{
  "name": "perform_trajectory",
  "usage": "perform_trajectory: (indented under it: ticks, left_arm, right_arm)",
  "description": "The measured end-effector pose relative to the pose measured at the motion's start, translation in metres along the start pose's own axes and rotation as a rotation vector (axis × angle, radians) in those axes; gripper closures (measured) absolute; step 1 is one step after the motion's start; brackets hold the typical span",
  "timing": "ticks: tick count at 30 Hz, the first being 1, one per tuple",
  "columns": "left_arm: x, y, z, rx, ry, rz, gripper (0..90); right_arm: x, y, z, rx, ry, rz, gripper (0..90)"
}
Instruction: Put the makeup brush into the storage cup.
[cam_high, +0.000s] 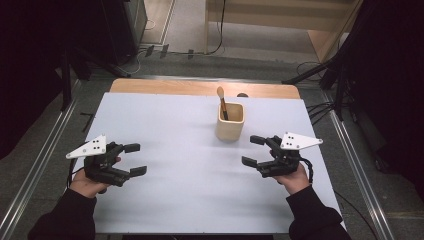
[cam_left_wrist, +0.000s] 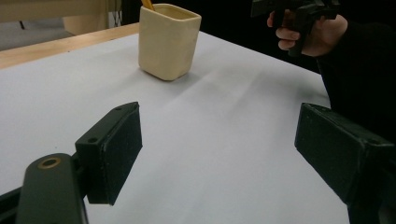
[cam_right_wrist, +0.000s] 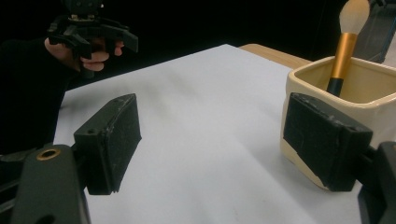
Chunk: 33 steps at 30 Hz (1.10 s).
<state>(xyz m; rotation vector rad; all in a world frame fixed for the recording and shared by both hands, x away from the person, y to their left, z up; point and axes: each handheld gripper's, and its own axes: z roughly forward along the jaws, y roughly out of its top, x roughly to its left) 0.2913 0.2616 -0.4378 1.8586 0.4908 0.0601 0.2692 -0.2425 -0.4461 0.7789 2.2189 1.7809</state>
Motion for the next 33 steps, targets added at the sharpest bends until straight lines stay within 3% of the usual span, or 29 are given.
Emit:
perform_trajectory:
  ticks: [33]
  left_arm:
    - [-0.0009, 0.0006, -0.0011, -0.006, 0.001, 0.004, 15.8]
  right_arm:
    - [-0.0014, 0.0002, 0.0001, -0.017, -0.001, -0.004, 20.1]
